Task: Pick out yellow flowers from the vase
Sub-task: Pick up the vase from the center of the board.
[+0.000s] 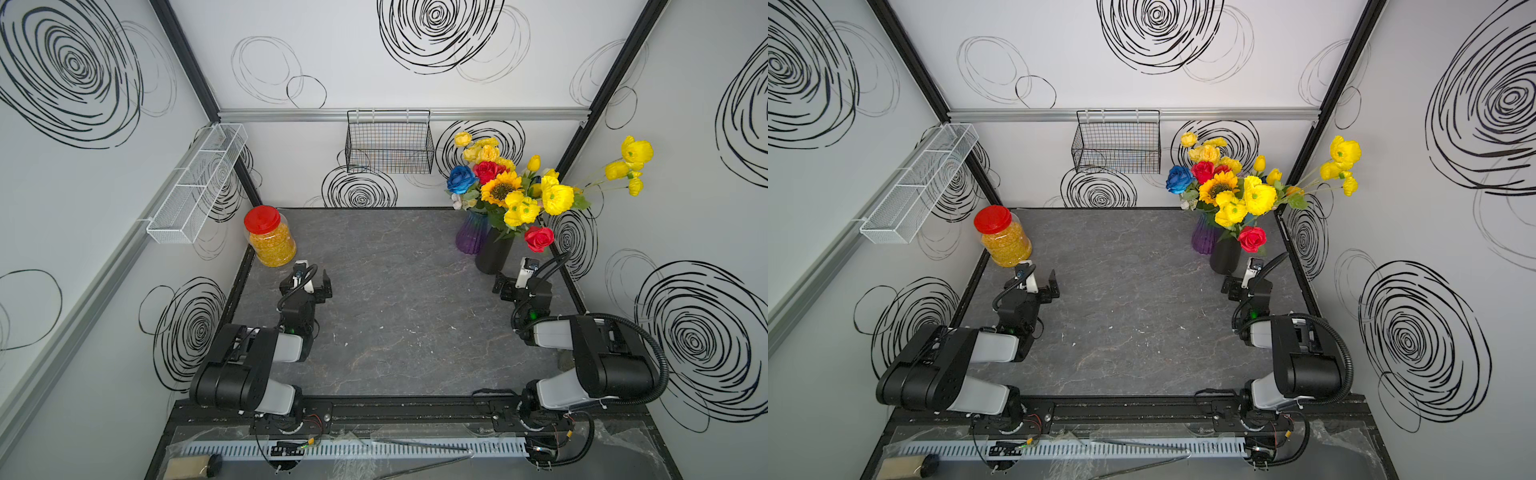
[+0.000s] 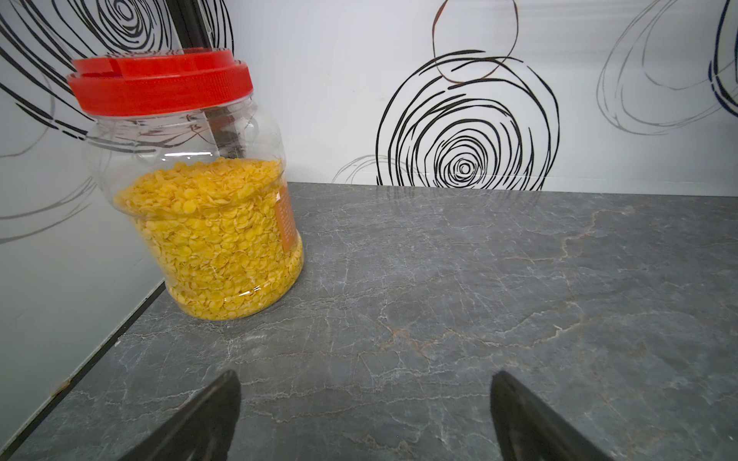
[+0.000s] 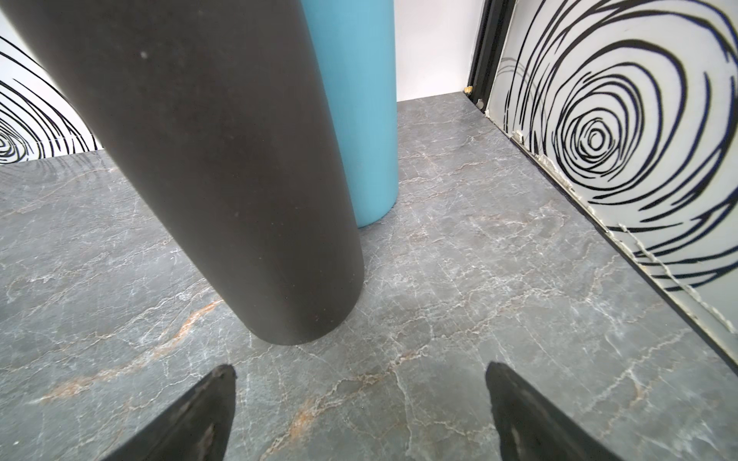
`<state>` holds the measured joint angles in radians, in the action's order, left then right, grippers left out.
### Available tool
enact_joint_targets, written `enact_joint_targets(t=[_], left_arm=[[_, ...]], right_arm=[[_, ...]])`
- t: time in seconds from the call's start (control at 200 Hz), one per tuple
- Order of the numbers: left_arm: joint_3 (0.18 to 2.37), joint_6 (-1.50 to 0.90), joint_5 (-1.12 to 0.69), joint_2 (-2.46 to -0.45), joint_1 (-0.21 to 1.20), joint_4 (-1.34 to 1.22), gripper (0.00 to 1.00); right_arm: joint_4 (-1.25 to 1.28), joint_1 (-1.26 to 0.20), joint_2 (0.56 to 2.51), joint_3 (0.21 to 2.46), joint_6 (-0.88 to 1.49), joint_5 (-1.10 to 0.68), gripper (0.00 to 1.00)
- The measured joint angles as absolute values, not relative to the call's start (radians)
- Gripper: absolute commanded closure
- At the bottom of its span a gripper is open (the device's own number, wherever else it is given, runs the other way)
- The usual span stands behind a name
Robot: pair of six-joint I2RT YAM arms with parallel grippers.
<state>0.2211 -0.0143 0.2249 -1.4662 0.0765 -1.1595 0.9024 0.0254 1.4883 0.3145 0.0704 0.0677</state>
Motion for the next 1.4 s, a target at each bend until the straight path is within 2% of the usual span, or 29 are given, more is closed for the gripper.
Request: enact_joint_targets(t=[0.46,0.61,0.705,0.831,1.111,1.251,1.401], left_arm=[[0.221,-0.006,0.180,-1.456,0.065,-1.153,0.01],[0.219,0.042,0.227,-1.226,0.164,-1.004,0.01],[0.231,0.064,0.278,-1.048,0.271,-0.926,0.01],[0.308,0.049,0.321,-0.928,0.363,-0.743,0.01],[0.524,-0.270,0.392,-0.831,0.419,-0.276,0.01],[0.493,-0.448,0.408,-0.735,0.418,-0.164,0.01],[0.364,-0.551,0.354,-0.632,0.349,-0.185,0.01]], right_arm=[[0.901,0.025,1.486,0.315,0.068,0.060,0.00],[0.766,0.006,1.399,0.348,0.042,0.039,0.00],[0.698,-0.048,1.291,0.375,0.023,0.043,0.00],[0.601,-0.131,1.138,0.394,0.012,0.033,0.00],[0.368,-0.174,0.887,0.462,0.114,-0.058,0.00],[0.350,-0.164,0.794,0.442,0.215,-0.060,0.00],[0.410,-0.123,0.775,0.342,0.307,-0.009,0.00]])
